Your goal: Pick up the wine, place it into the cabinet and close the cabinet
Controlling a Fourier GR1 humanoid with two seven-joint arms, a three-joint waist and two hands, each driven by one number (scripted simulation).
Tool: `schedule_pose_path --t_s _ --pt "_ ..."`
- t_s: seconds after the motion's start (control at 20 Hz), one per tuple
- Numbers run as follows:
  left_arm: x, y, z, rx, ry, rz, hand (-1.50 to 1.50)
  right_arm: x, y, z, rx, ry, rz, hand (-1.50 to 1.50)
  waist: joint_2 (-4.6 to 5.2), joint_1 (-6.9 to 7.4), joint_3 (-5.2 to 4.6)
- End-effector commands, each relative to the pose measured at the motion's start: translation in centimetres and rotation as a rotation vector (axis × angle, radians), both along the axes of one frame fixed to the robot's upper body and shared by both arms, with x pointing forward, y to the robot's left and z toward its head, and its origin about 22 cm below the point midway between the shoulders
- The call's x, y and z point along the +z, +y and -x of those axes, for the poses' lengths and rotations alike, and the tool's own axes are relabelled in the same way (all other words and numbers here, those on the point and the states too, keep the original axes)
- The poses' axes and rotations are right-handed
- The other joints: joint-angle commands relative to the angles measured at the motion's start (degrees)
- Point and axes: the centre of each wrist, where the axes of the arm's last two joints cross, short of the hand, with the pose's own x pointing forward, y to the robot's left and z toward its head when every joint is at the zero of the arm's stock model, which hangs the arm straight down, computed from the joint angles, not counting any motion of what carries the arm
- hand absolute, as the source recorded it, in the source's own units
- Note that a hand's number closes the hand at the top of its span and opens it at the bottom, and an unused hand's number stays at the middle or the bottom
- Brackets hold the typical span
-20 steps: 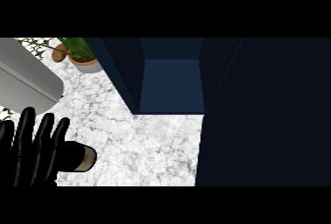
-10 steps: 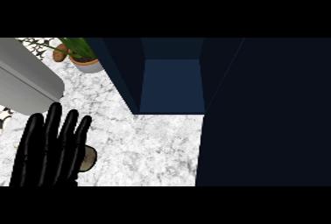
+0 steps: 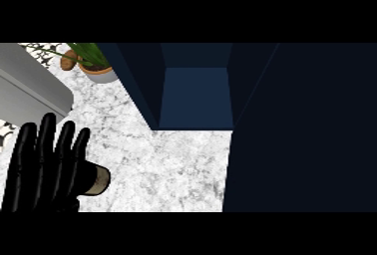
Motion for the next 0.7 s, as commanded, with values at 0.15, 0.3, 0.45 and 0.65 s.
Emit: schedule_pose_path --t_s 0.15,0.3,0.45,0.65 --pt "1.2 2.9 1.3 0.145 -0.043 0.009 -1.50 0.2 -0.6 1.5 0.030 -0.006 -0.036 -1.50 0.05 -0.16 0.01" --pt "0.2 3.2 1.9 0.181 -0.036 -0.020 -1.50 1.3 -0.2 1.8 0.025 -0.009 -0.021 -1.50 0.01 0.04 -0.03" --pt "-0.4 4.5 1.5 0.217 -0.030 -0.031 -1.50 2.1 -0.2 1.8 0.038 -0.019 -0.005 -1.50 0.04 0.02 -0.04" --pt "-1.1 8.2 1.6 0.306 -0.014 -0.045 -1.50 1.4 0.2 1.2 0.016 -0.016 -0.013 -1.50 0.05 0.23 -0.09"
